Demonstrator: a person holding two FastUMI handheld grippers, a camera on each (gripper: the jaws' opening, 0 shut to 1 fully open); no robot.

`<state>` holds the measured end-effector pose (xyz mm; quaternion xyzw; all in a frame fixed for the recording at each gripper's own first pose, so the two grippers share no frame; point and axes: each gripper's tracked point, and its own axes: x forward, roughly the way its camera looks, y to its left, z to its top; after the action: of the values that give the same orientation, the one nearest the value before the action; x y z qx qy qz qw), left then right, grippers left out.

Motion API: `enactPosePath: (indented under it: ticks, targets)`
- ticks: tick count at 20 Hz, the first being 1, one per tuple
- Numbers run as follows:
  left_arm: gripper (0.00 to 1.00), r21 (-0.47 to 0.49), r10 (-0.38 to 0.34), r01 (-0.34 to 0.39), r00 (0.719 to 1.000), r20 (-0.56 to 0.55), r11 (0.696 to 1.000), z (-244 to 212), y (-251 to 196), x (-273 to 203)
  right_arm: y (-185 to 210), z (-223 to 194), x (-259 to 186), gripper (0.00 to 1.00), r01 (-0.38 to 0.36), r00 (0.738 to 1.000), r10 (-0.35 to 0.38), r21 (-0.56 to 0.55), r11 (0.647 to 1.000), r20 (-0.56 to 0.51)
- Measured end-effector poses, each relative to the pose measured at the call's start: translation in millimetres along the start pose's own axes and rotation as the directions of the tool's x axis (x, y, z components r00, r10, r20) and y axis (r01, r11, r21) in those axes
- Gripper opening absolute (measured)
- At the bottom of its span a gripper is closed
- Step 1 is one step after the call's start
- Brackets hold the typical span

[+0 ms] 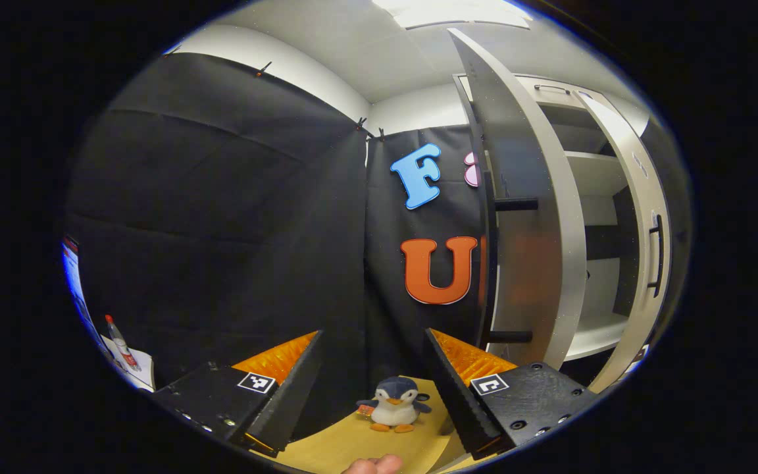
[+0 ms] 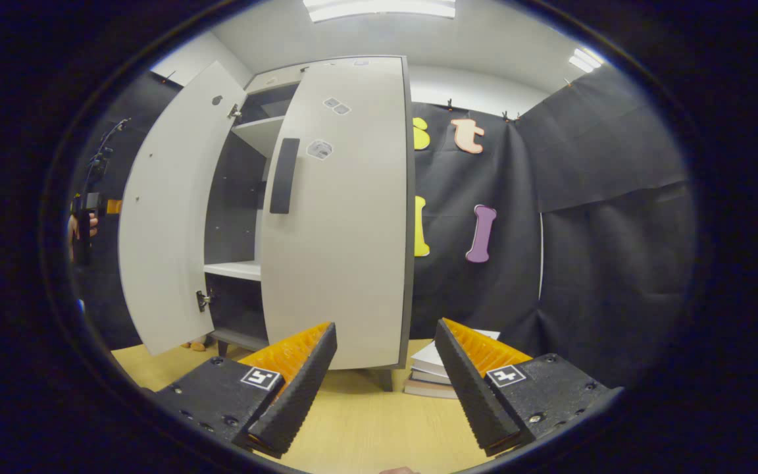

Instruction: Grasp the bottle in the cabinet with the left hand and place it on the coaster, then close the right door with the right hand and the left door with the left hand.

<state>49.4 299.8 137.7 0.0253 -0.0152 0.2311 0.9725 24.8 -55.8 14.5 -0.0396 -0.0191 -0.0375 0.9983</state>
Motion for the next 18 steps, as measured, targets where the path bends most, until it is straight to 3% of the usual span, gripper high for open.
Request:
enactPosePath:
  ticks: [3,9,14,15,18]
  targets:
    - [0.92,-0.096,-0.049,0.045,0.998,-0.039,0.994,-7,-17,-6,12,7,6,0.99,-0.039,0.999,0.039,-0.006,0.999,0.012]
    - [0.92,-0.12,-0.146,0.143,0.989,-0.024,0.983,-9,-74,-22,23,24,5,0.99,-0.068,0.996,0.07,-0.042,0.997,0.06]
    - [0.93,-0.136,-0.317,0.311,0.948,-0.023,0.941,-14,-161,-34,24,15,5,0.95,-0.08,0.997,0.08,-0.031,0.996,0.014]
    - [1.0,-0.144,-0.346,0.339,0.938,-0.02,0.929,-14,-178,-35,25,15,5,0.99,-0.083,0.996,0.083,-0.03,0.996,0.013]
    - [0.96,-0.167,-0.362,0.355,0.932,-0.008,0.92,-18,-202,-31,25,15,1,0.99,-0.082,0.997,0.082,-0.031,0.996,0.009]
